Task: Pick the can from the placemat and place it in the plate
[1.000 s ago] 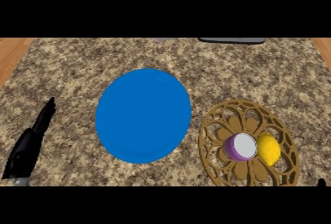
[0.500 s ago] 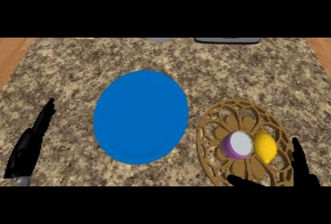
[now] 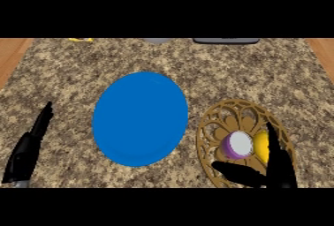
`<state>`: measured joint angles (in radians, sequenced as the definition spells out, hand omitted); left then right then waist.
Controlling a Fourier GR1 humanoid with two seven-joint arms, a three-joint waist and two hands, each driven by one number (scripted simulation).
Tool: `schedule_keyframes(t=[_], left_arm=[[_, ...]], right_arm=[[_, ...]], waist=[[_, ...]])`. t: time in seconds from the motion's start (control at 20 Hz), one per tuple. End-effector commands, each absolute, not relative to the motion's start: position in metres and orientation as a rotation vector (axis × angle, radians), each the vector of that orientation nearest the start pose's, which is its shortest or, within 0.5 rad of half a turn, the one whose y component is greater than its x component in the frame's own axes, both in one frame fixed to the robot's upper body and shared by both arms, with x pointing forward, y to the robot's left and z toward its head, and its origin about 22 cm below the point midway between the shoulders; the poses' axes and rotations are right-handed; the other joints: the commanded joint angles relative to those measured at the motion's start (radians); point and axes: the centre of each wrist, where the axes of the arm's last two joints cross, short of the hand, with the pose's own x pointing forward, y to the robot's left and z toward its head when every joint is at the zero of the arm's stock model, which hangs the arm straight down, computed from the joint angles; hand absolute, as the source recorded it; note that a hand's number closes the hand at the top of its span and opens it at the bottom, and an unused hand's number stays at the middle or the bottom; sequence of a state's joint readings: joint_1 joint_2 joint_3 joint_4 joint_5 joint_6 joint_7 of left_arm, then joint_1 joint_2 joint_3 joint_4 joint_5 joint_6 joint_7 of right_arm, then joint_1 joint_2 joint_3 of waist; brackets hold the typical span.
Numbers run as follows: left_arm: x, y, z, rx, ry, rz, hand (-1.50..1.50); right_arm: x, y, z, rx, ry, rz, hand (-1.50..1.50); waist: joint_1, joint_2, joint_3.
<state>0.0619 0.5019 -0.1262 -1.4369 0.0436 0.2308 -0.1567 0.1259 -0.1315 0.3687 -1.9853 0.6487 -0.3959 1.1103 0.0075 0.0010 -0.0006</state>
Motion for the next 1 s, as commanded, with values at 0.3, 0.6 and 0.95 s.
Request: schedule_keyframes(t=[0.3, 0.6, 0.95], left_arm=[[0.216, 0.339, 0.007, 0.465, -1.510, -0.293, 0.00], [0.209, 0.333, -0.003, 0.469, -1.514, -0.283, 0.00], [0.208, 0.356, 0.002, 0.480, -1.508, -0.295, 0.00]], right_arm=[[0.202, -0.164, 0.048, -0.598, -0.858, 0.012, -1.50], [0.221, -0.184, 0.040, -0.574, -0.895, -0.003, 1.50], [0.219, -0.177, 0.019, -0.635, -0.935, 0.010, 1.50]], waist=[[-0.005, -0.002, 0.001], [-0.004, -0.001, 0.001], [-0.003, -0.001, 0.001]])
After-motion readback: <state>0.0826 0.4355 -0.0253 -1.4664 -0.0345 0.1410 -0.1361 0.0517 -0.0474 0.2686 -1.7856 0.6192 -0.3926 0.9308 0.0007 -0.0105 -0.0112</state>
